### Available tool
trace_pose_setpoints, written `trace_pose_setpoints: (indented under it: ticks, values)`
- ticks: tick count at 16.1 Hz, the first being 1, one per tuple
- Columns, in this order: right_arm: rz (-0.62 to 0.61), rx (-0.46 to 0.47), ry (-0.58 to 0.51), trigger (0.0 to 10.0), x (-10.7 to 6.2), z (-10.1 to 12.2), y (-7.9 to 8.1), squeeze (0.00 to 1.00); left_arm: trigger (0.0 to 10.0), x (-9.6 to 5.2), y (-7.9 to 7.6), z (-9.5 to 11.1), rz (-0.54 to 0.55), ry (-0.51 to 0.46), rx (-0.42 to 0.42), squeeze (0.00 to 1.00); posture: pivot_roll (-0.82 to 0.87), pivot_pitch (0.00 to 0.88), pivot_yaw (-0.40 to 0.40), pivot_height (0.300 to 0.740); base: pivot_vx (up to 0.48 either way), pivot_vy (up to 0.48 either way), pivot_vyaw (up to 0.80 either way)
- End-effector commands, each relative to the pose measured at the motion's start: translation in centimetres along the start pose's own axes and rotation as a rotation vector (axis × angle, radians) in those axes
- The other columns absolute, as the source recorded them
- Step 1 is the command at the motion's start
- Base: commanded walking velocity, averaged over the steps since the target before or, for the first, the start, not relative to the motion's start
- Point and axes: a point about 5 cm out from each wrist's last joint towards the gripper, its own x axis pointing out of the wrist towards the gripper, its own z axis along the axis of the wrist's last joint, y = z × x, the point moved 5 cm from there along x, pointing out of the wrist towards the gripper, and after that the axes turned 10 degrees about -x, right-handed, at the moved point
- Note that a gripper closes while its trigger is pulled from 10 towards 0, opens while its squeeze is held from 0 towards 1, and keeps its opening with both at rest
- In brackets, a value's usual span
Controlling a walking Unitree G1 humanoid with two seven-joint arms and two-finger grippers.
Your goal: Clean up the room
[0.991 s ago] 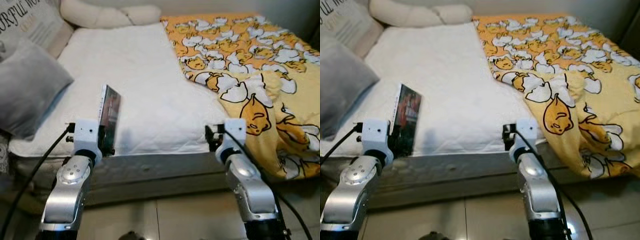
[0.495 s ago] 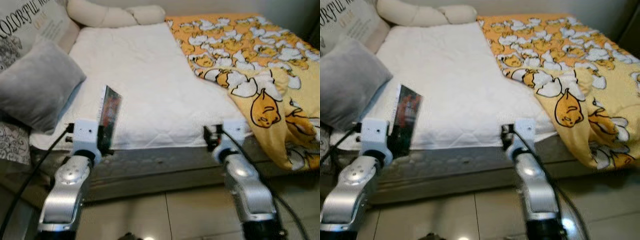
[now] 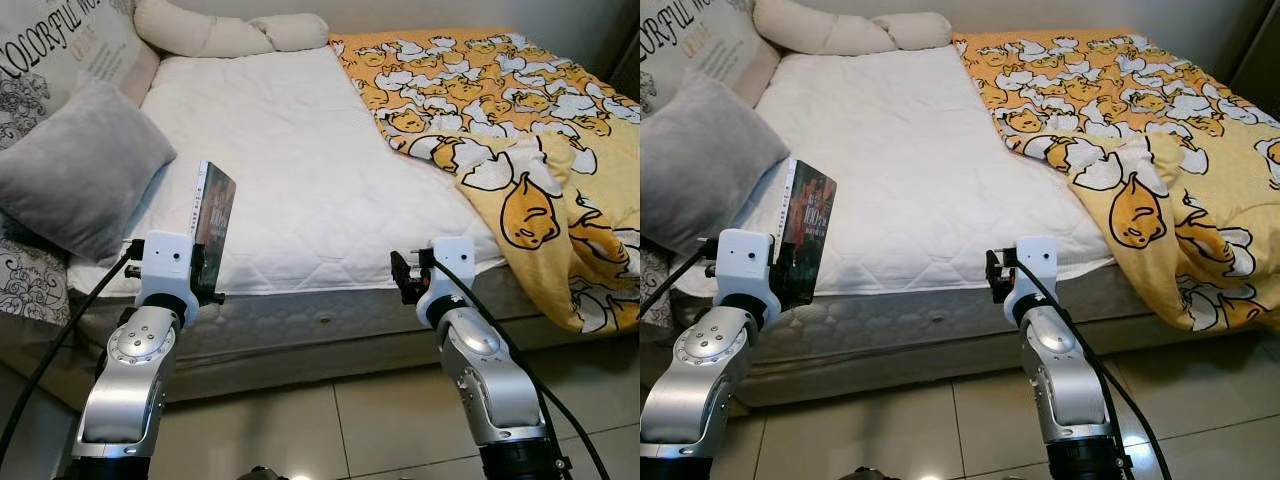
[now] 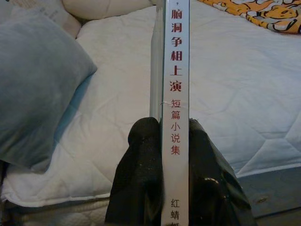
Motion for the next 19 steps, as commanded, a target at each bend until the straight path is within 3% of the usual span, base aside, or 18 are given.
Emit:
trace_pose_setpoints:
  ticks: [1,8,19]
  values:
    - [0.029,-0.016,-0.009,10.0,0.31,0.58,0.62,0.00,10.0,0.12,0.34,1.14,0.011,-0.036,0.018,0.00,-0.02,0.000,0.042,0.740,0.281,0.000,0.80]
    - [0.051,-0.023,-0.011,10.0,0.42,0.66,0.89,0.00,10.0,0.30,0.45,1.13,0.019,-0.033,0.009,0.00,-0.02,0.000,0.044,0.740,0.308,0.000,0.80]
    - [0.085,-0.018,-0.015,10.0,0.46,0.69,1.33,0.00,10.0,0.44,1.00,0.99,0.032,-0.025,-0.005,0.00,-0.02,0.000,0.046,0.740,0.313,0.000,0.00]
